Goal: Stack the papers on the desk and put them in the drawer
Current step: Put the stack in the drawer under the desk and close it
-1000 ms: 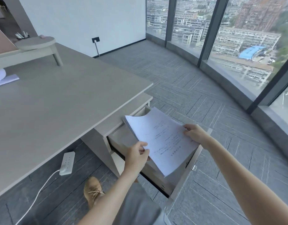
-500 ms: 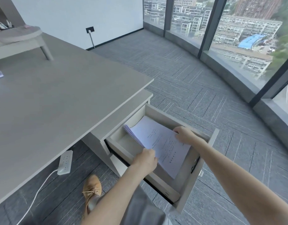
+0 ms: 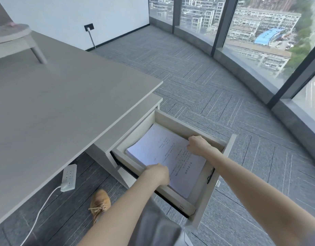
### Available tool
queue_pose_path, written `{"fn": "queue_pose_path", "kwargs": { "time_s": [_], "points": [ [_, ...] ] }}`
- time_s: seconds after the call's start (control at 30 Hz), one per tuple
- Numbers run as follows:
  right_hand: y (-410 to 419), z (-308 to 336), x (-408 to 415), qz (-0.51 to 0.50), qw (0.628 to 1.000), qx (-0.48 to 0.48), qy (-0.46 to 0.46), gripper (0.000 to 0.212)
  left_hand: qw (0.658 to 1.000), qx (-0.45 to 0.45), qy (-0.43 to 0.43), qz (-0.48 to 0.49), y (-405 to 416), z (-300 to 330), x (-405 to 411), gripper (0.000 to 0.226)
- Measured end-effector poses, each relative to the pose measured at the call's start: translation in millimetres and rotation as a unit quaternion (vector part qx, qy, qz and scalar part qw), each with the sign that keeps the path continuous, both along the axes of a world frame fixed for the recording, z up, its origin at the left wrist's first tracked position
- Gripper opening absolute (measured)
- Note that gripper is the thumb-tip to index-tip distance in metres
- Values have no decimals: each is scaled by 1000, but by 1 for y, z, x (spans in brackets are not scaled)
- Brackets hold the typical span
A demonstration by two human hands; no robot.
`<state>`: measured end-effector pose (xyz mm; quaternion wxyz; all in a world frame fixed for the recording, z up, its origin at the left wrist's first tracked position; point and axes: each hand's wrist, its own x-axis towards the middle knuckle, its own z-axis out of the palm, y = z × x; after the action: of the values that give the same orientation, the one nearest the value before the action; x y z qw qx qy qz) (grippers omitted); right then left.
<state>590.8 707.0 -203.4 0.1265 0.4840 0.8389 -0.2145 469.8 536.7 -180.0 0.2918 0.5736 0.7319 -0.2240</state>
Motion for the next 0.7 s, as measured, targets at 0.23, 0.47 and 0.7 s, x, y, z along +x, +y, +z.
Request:
{"fn": "queue_pose_path", "kwargs": {
  "time_s": [0.23,0.47,0.7],
  "points": [
    [-19,29,13,31,998,45,39,14,996,81,28,31,3,44,-37,40],
    [-60,62,65,-38,988,119,94,49,933,325,-15,153,-2,127,-100,37],
    [-110,58,130,-161,964,93,190,67,901,406,39,145,-9,141,-136,45]
  ]
}}
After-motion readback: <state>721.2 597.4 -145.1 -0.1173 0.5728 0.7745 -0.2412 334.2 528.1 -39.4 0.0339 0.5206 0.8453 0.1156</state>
